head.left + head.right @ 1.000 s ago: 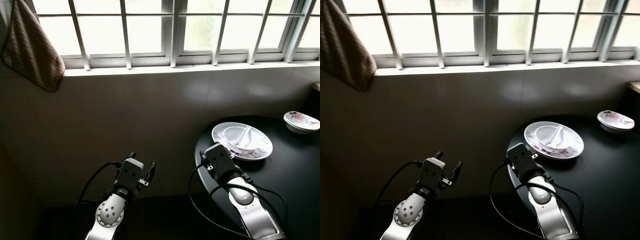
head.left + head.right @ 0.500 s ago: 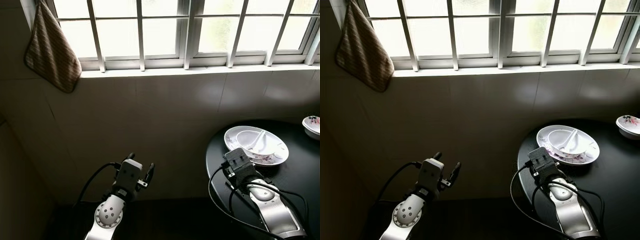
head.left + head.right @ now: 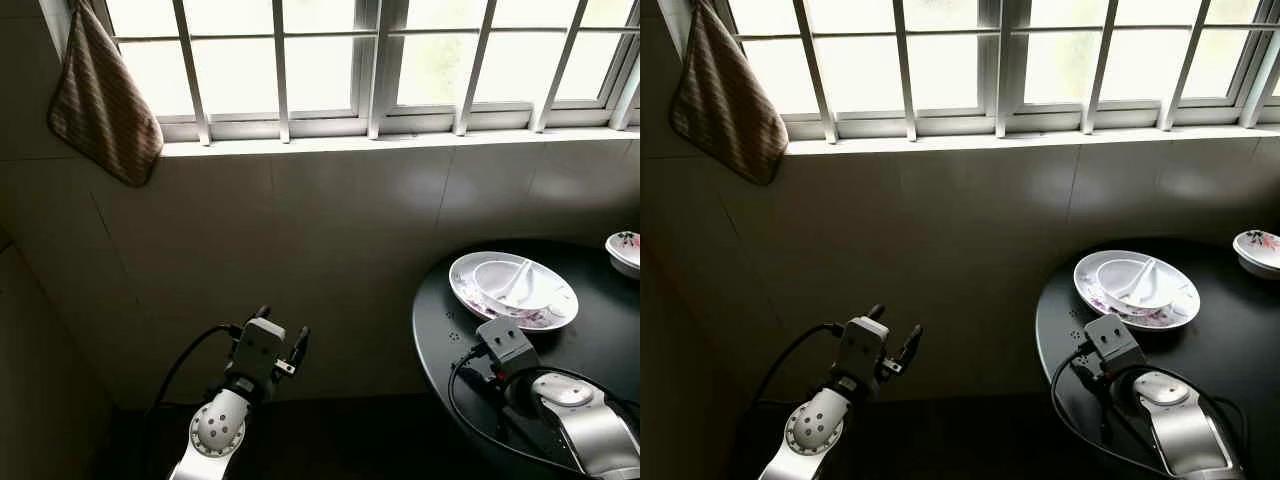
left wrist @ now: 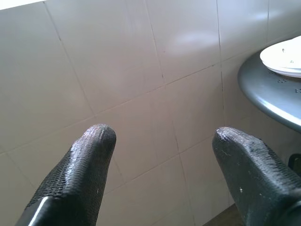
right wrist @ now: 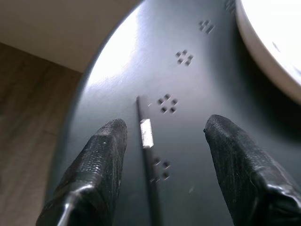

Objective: Kitchen organization

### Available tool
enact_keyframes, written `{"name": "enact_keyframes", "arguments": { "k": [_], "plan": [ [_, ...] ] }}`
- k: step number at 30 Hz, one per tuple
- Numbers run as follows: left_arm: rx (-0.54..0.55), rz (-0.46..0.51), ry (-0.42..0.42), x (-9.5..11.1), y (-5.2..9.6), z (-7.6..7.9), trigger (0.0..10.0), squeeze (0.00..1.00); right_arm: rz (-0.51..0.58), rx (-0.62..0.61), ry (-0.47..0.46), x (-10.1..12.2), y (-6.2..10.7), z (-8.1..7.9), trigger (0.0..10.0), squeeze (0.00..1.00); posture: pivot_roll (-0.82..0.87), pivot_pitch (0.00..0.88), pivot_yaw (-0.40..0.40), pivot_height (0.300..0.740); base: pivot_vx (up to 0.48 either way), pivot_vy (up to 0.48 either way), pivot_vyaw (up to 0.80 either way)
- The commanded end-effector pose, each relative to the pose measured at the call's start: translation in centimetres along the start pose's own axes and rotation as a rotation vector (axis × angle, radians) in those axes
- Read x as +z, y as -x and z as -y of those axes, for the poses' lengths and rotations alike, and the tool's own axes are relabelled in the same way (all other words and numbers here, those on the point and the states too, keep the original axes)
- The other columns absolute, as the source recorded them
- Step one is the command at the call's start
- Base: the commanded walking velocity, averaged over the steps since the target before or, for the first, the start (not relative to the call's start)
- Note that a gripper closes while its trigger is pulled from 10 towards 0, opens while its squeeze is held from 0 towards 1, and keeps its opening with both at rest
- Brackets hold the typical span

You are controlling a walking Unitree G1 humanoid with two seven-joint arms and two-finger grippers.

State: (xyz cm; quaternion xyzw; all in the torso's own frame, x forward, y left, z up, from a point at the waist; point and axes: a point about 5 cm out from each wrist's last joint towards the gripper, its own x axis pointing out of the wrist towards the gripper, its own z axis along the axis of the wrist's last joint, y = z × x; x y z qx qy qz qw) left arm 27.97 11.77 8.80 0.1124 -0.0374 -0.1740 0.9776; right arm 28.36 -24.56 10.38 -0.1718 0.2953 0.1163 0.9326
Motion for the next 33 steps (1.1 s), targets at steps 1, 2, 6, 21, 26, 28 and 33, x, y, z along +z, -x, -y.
{"name": "enact_keyframes", "arguments": {
  "k": [1,2,6,21,26,28,33],
  "plan": [
    [0.001,-0.017,0.0,-0.2,0.0,-0.3,10.0,0.0,0.013,0.031,-0.041,0.3,0.4,0.0,10.0,0.0,-0.06,0.0,0.007,0.74,0.0,0.0,0.0],
    [-0.003,-0.019,-0.002,-0.3,-0.1,-0.2,10.0,0.0,0.02,0.049,-0.055,0.4,0.4,-0.1,10.0,0.0,-0.06,0.0,0.007,0.74,0.0,0.0,0.0],
    [-0.005,-0.021,-0.003,-0.3,-0.1,-0.2,10.0,0.0,0.024,0.082,-0.088,0.4,0.2,-0.6,10.0,0.0,-0.06,0.0,0.008,0.74,0.0,0.0,0.0],
    [-0.005,-0.023,0.003,-0.4,-0.1,0.0,10.0,0.0,-0.118,0.105,-0.011,-2.6,0.7,0.4,10.0,0.0,-0.06,0.0,0.002,0.74,0.0,0.0,0.0],
    [-0.006,-0.024,0.007,-0.4,-0.1,0.0,10.0,0.0,-0.149,0.134,-0.023,-3.5,0.8,0.3,10.0,0.0,-0.06,0.0,0.002,0.74,0.0,0.0,0.0],
    [-0.006,-0.025,0.008,-0.4,-0.1,0.0,10.0,0.0,-0.154,0.148,-0.034,-3.7,0.7,0.2,10.0,0.0,-0.06,0.0,0.0,0.74,0.0,0.0,0.0],
    [-0.004,-0.026,0.01,-0.4,-0.2,0.0,10.0,0.0,-0.181,0.139,-0.039,-4.5,0.6,0.5,10.0,0.0,-0.06,0.0,-0.002,0.74,0.0,0.0,0.0]
  ]
}}
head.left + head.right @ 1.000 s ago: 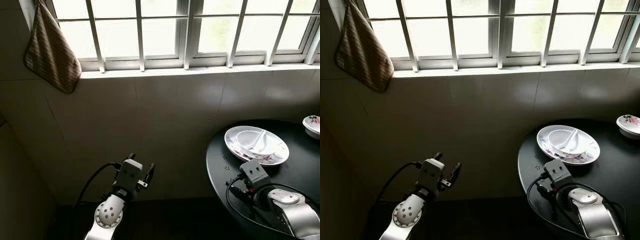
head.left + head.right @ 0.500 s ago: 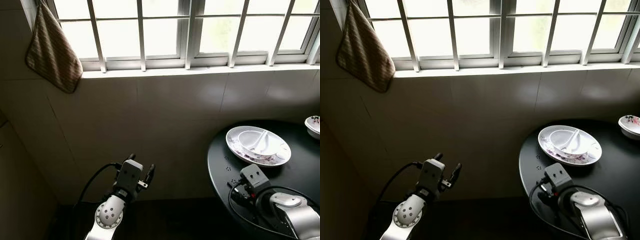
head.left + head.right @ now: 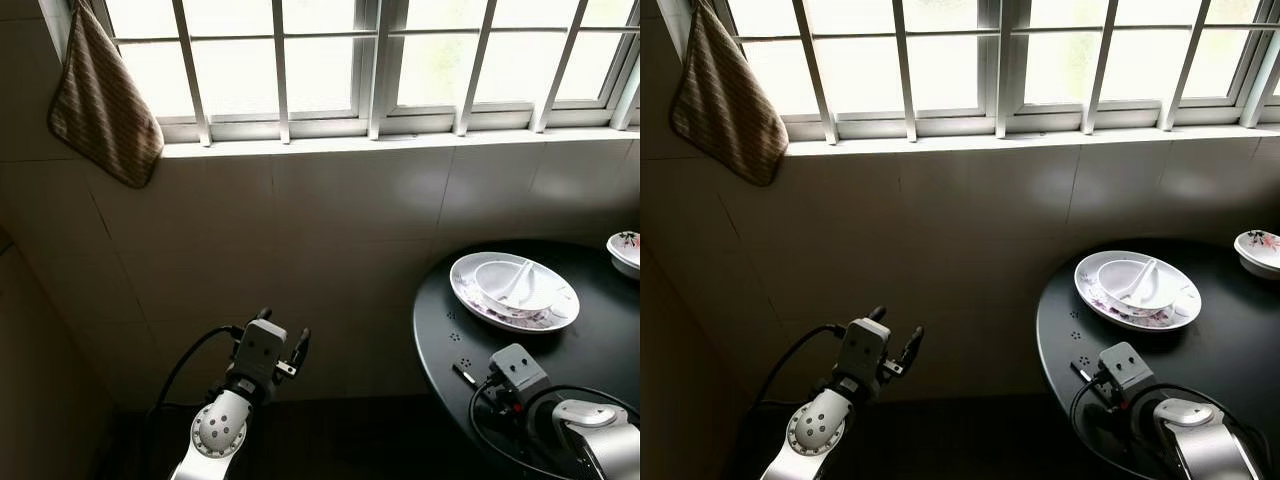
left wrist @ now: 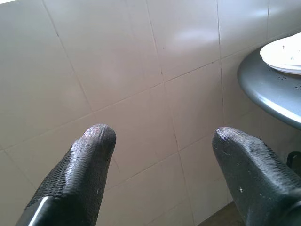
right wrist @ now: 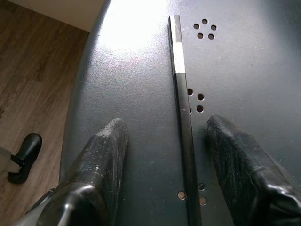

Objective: Kitchen organization

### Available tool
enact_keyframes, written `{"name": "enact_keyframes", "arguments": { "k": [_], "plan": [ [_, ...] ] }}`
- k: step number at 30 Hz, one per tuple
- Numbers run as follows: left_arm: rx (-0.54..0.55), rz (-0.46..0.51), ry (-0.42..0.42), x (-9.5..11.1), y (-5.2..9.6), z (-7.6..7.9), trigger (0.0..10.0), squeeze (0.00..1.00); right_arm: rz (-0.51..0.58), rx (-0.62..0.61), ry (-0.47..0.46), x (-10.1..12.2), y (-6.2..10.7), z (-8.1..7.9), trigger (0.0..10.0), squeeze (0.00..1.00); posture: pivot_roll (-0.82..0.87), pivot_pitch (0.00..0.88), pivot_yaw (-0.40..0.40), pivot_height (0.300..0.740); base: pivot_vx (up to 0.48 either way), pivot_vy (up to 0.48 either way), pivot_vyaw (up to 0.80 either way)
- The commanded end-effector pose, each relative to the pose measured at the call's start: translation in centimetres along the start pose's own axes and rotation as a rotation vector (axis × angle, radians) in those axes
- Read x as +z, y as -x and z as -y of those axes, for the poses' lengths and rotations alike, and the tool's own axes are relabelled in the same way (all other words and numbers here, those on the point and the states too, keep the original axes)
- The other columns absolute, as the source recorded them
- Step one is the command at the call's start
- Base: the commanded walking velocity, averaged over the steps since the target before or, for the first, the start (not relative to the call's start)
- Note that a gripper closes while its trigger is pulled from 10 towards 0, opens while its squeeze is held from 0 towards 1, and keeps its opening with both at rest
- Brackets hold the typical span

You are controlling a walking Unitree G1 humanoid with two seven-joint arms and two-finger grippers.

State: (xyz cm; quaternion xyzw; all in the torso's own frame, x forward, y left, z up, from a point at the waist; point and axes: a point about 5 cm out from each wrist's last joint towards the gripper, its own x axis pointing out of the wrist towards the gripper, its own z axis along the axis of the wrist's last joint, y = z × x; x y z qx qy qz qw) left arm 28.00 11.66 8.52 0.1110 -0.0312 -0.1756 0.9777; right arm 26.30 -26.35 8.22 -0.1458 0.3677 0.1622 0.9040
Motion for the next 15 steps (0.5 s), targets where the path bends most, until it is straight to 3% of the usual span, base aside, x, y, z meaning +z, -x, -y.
{"name": "enact_keyframes", "arguments": {
  "k": [1,2,3,4,5,7,15],
  "plan": [
    [0.001,-0.015,0.005,-0.13,-0.13,-0.19,10.0,0.0,-0.051,0.004,-0.016,-1.16,-0.14,0.17,7.6,0.0,-0.06,0.0,-0.002,0.74,0.0,0.0,0.0],
    [0.002,-0.015,0.006,-0.12,-0.15,-0.21,10.0,0.0,-0.053,-0.002,-0.02,-1.21,-0.17,0.27,4.9,0.0,-0.06,0.0,-0.003,0.74,0.0,0.0,0.0],
    [0.002,-0.015,0.007,-0.12,-0.16,-0.22,10.0,0.0,-0.054,-0.006,-0.022,-1.25,-0.18,0.33,4.9,0.0,-0.06,0.0,-0.003,0.74,0.0,0.0,0.0],
    [0.003,-0.015,0.008,-0.12,-0.16,-0.22,10.0,0.0,-0.054,-0.008,-0.025,-1.31,-0.22,0.38,3.4,0.0,-0.06,0.0,-0.003,0.74,0.0,0.0,0.0],
    [0.003,-0.014,0.008,-0.12,-0.16,-0.23,10.0,0.0,-0.054,-0.009,-0.027,-1.34,-0.24,0.4,3.4,0.0,-0.06,0.0,-0.003,0.74,0.0,0.0,0.0],
    [0.003,-0.015,0.009,-0.13,-0.16,-0.24,10.0,0.0,-0.053,-0.007,-0.029,-1.39,-0.28,0.36,0.0,0.0,-0.06,0.0,-0.003,0.74,0.0,0.0,0.0],
    [0.002,-0.018,0.013,-0.17,-0.19,-0.28,10.0,0.0,-0.023,-0.019,-0.051,-0.82,-0.35,0.36,0.0,0.0,-0.06,0.0,-0.001,0.74,0.0,0.0,0.0]
  ]
}}
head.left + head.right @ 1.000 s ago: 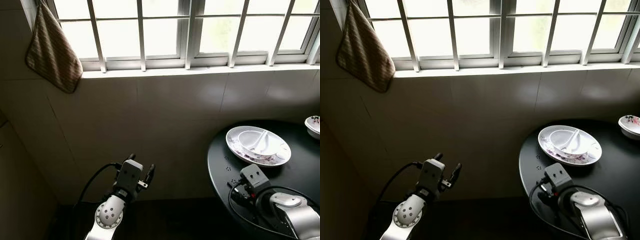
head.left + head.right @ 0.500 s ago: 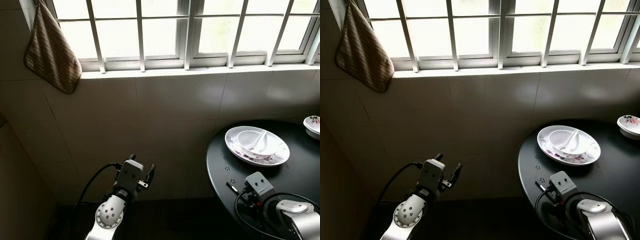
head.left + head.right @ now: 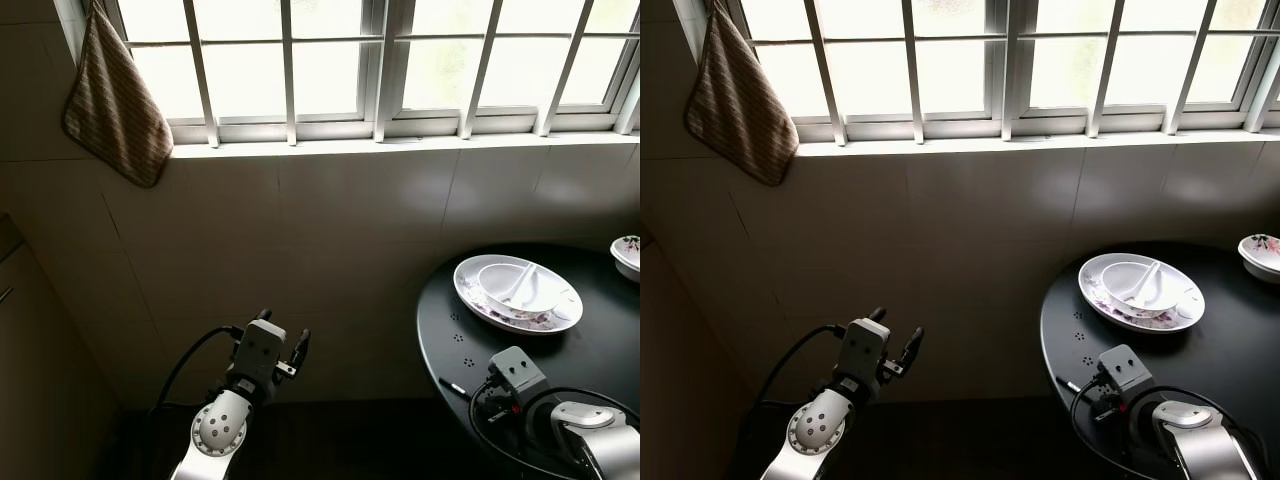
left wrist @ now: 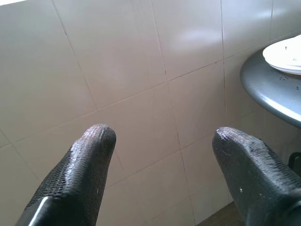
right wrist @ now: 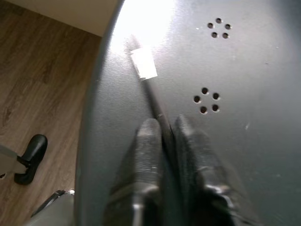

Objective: Kitchen organization

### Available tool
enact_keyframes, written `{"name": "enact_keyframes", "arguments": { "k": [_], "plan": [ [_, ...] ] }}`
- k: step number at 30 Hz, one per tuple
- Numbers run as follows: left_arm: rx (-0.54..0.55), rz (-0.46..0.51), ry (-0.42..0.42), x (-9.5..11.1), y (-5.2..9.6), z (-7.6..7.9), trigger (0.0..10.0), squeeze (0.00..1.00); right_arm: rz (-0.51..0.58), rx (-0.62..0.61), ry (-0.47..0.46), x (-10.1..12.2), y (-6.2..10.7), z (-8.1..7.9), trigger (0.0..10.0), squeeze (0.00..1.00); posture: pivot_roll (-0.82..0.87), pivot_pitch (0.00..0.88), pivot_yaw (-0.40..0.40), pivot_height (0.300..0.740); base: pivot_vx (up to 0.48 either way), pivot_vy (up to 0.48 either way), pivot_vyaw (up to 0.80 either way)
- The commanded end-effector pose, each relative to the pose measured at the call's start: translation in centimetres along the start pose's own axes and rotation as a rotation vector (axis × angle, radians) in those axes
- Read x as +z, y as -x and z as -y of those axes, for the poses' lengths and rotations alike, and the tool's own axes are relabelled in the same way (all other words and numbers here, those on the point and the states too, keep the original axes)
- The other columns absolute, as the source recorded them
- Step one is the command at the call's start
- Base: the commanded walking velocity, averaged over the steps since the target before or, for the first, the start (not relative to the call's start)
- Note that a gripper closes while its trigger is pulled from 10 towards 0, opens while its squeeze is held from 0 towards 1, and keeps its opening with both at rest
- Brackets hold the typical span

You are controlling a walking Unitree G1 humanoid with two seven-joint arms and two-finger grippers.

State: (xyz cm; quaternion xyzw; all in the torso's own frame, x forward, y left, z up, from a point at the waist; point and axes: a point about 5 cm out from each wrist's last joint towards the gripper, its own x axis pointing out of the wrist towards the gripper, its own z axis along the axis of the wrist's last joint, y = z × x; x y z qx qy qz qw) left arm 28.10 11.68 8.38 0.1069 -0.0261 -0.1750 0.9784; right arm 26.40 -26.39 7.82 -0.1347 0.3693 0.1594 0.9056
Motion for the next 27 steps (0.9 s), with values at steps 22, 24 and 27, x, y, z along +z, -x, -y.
{"name": "enact_keyframes", "arguments": {
  "k": [22,24,27],
  "plan": [
    [0.005,-0.012,0.013,0.0,-0.1,-0.2,10.0,0.0,0.425,-0.12,-0.069,8.2,1.8,-0.2,0.0,0.0,-0.06,0.0,-0.002,0.74,0.0,0.0,0.0],
    [0.005,-0.012,0.013,0.0,-0.2,-0.2,10.0,0.0,0.474,-0.15,-0.032,9.1,2.2,-0.3,0.0,0.0,-0.06,0.0,-0.002,0.74,0.0,0.0,0.0],
    [0.005,-0.013,0.014,0.0,-0.2,-0.2,10.0,0.0,0.51,-0.183,-0.015,9.8,2.2,-0.6,0.0,0.0,-0.06,0.0,-0.003,0.74,0.0,0.0,0.0]
  ]
}}
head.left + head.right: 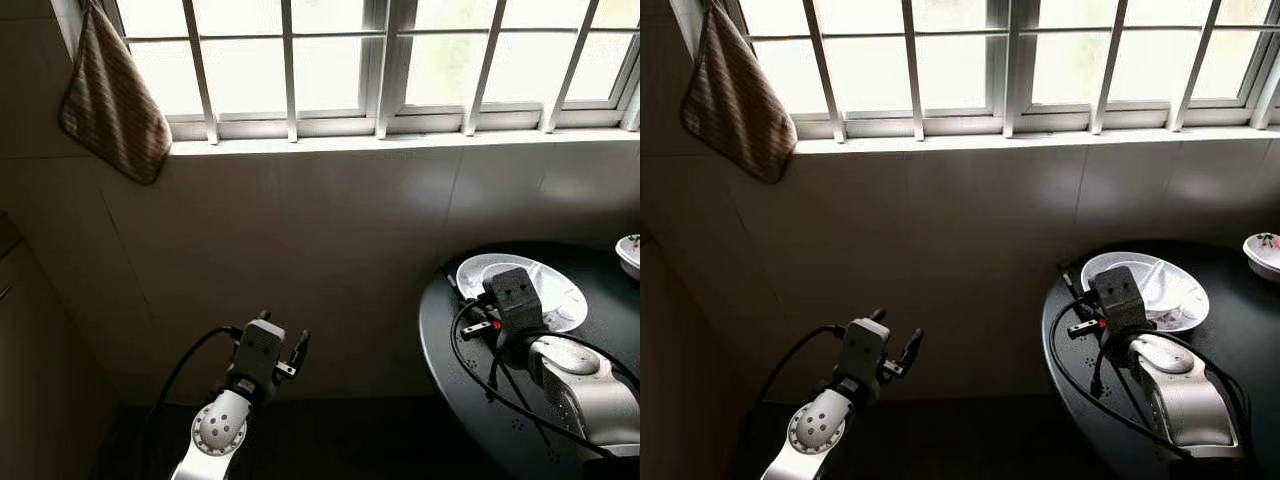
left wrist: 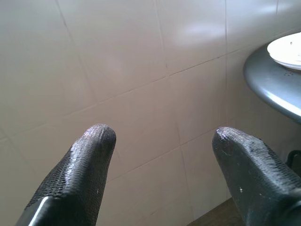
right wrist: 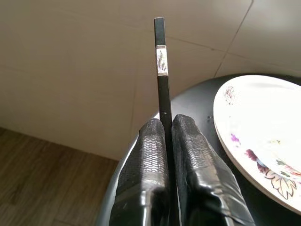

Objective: Kitchen organization

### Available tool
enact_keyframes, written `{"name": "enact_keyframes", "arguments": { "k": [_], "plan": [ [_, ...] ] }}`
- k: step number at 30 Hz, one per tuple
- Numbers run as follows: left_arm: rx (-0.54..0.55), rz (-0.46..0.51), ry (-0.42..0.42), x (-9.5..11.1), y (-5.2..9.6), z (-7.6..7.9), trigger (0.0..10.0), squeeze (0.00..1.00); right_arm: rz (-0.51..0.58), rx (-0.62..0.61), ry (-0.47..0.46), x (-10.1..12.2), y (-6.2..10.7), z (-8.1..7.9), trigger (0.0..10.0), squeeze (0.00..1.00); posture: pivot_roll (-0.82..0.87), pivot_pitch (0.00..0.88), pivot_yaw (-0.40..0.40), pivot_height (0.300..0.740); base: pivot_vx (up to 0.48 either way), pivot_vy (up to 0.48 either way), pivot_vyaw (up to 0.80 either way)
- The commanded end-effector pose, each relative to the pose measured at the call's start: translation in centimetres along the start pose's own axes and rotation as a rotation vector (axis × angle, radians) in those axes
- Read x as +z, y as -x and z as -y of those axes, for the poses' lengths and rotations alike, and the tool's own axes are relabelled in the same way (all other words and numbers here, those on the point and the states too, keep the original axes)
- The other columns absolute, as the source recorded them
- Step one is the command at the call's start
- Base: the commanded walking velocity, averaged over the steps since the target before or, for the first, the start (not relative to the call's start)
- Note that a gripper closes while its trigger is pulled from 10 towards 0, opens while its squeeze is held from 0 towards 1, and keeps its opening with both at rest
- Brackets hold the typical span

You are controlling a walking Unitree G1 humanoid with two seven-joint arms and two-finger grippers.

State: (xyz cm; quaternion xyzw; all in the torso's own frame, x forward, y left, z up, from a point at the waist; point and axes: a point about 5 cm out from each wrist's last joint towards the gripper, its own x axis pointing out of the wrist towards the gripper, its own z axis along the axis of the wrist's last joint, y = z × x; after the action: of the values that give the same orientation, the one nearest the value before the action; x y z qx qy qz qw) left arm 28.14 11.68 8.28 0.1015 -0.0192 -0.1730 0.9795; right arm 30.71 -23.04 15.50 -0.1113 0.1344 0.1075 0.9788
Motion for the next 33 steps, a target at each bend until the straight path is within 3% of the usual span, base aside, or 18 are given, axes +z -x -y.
{"name": "enact_keyframes", "arguments": {
  "k": [1,8,11,14,17,33],
  "plan": [
    [0.003,-0.001,0.001,0.1,-0.1,-0.2,10.0,0.0,0.043,-0.022,0.012,0.8,0.0,-0.3,0.0,0.0,-0.06,0.0,-0.003,0.74,0.0,0.0,0.0],
    [0.006,0.0,0.001,0.1,-0.1,-0.4,10.0,0.0,0.241,-0.009,-0.055,3.6,-0.5,-3.1,0.0,0.0,-0.06,0.0,-0.001,0.74,0.0,0.0,0.0],
    [0.007,0.001,0.001,0.1,-0.1,-0.4,10.0,0.0,0.335,0.046,-0.004,4.5,-0.9,-5.7,0.0,0.0,-0.05,0.0,-0.001,0.74,0.0,0.0,0.0],
    [0.009,0.001,0.002,0.1,-0.1,-0.4,10.0,0.0,0.367,0.077,0.012,4.9,-0.9,-6.8,0.0,0.0,-0.05,0.0,-0.001,0.74,0.0,0.0,0.0],
    [0.015,0.001,0.004,0.1,-0.1,-0.5,10.0,0.0,0.431,0.148,0.028,5.7,-1.1,-9.2,0.0,0.0,-0.05,0.0,-0.001,0.74,0.0,0.0,0.78],
    [0.028,0.008,0.009,0.2,-0.1,-0.5,10.0,0.0,0.503,0.188,0.022,5.8,-1.4,-11.6,0.0,0.0,-0.03,0.0,-0.006,0.74,0.0,0.15,0.8]
  ]
}}
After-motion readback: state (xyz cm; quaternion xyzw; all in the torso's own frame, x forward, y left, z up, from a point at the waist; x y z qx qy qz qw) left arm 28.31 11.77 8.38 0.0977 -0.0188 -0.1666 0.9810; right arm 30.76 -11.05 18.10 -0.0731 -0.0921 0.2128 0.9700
